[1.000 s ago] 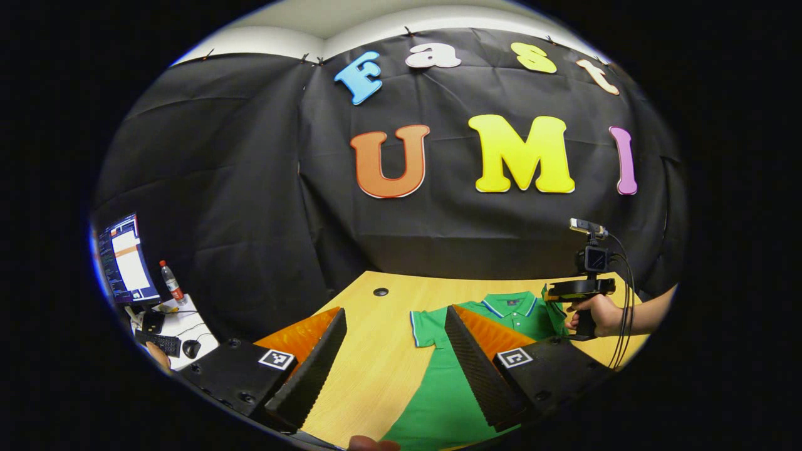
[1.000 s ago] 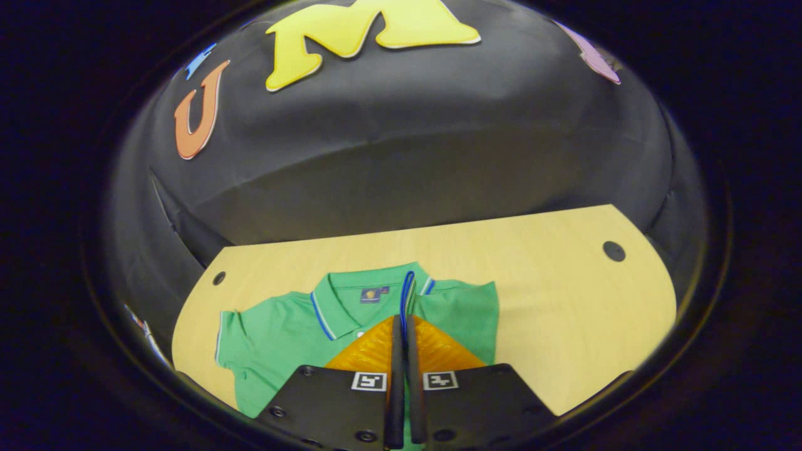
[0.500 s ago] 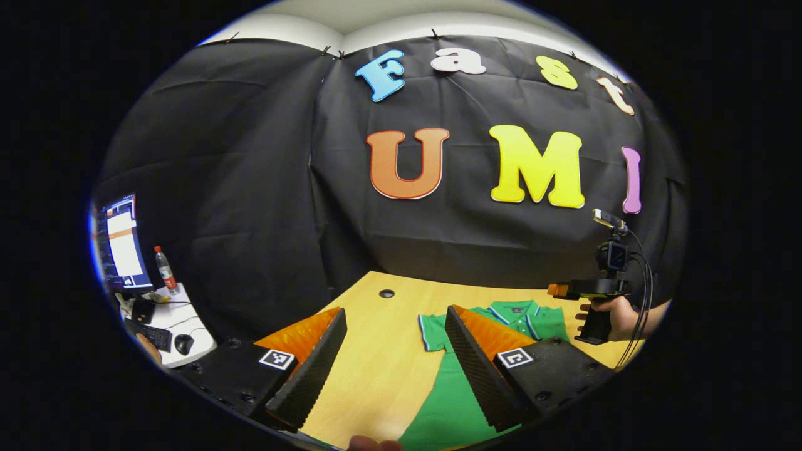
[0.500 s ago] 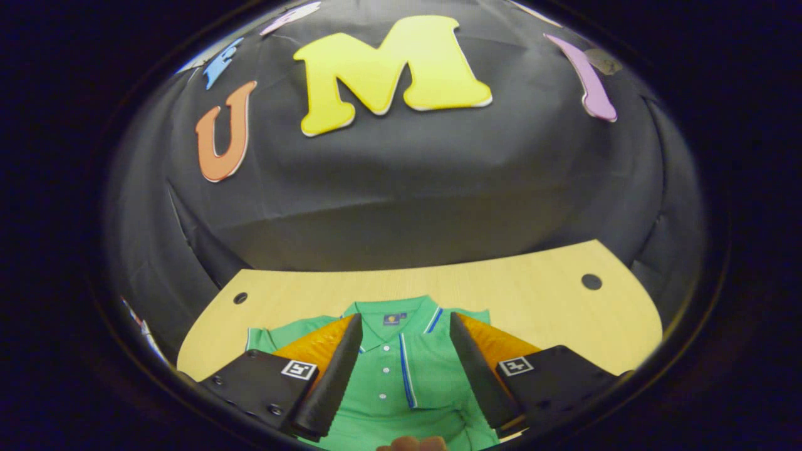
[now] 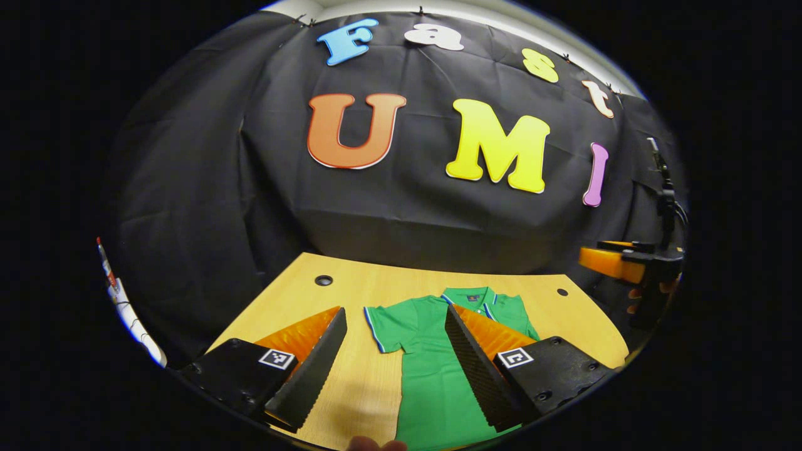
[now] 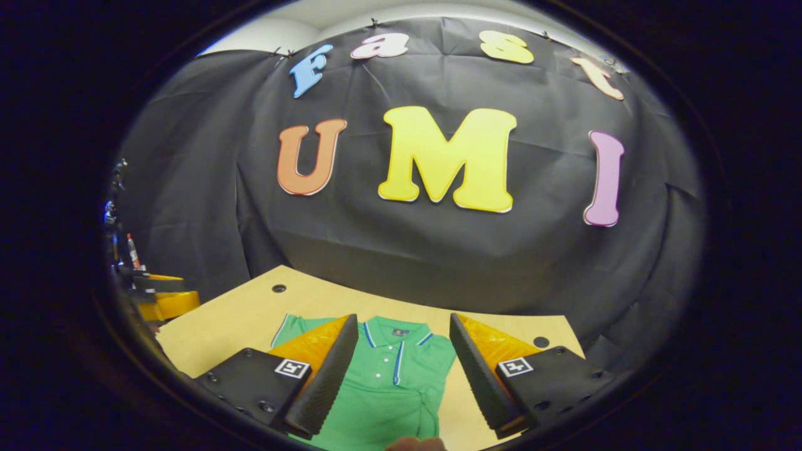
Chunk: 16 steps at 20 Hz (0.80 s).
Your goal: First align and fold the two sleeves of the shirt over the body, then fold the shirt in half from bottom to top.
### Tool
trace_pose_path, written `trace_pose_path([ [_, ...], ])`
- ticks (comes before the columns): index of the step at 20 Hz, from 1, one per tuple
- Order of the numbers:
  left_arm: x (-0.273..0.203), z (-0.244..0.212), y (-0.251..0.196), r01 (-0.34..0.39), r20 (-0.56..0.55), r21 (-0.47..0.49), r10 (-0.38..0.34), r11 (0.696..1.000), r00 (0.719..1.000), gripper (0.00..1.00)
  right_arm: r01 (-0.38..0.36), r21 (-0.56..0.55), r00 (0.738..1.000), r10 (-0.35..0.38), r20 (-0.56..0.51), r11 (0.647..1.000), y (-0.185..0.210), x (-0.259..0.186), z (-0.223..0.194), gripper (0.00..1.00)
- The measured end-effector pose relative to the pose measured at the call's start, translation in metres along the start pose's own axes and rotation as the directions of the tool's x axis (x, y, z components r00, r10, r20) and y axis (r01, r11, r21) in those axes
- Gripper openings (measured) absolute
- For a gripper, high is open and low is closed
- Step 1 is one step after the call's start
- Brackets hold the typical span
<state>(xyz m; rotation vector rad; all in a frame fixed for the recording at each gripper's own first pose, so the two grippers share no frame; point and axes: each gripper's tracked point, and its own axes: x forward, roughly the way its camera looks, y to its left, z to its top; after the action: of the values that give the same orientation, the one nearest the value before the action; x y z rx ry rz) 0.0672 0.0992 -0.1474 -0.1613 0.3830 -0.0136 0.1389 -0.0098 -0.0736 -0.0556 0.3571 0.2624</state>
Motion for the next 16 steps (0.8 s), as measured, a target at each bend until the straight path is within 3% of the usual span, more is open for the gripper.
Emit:
trace_pose_path([
  [5,0.068,-0.038,0.026,0.021,-0.143,-0.033,-0.025,0.999,0.989,0.99,0.022,-0.011,1.0,-0.022,0.004,1.0,-0.016,-0.051,-0.002,0.9],
  [8,0.107,-0.066,0.032,0.013,-0.236,-0.08,-0.031,0.997,0.971,0.99,0.044,-0.008,0.998,-0.045,-0.048,0.999,-0.019,-0.068,-0.027,0.9],
  [11,0.14,-0.099,0.029,0.017,-0.321,-0.194,-0.08,0.981,0.944,0.99,0.064,-0.006,0.993,-0.064,-0.101,0.998,-0.023,-0.078,-0.051,0.93],
  [12,0.151,-0.109,0.03,0.014,-0.343,-0.221,-0.091,0.975,0.935,0.99,0.067,-0.003,0.991,-0.067,-0.119,0.998,-0.022,-0.081,-0.06,0.9],
  [16,0.187,-0.129,0.041,0.018,-0.366,-0.288,-0.128,0.957,0.922,0.99,0.088,0.075,0.975,-0.071,-0.213,0.993,-0.016,-0.093,-0.102,0.9],
])
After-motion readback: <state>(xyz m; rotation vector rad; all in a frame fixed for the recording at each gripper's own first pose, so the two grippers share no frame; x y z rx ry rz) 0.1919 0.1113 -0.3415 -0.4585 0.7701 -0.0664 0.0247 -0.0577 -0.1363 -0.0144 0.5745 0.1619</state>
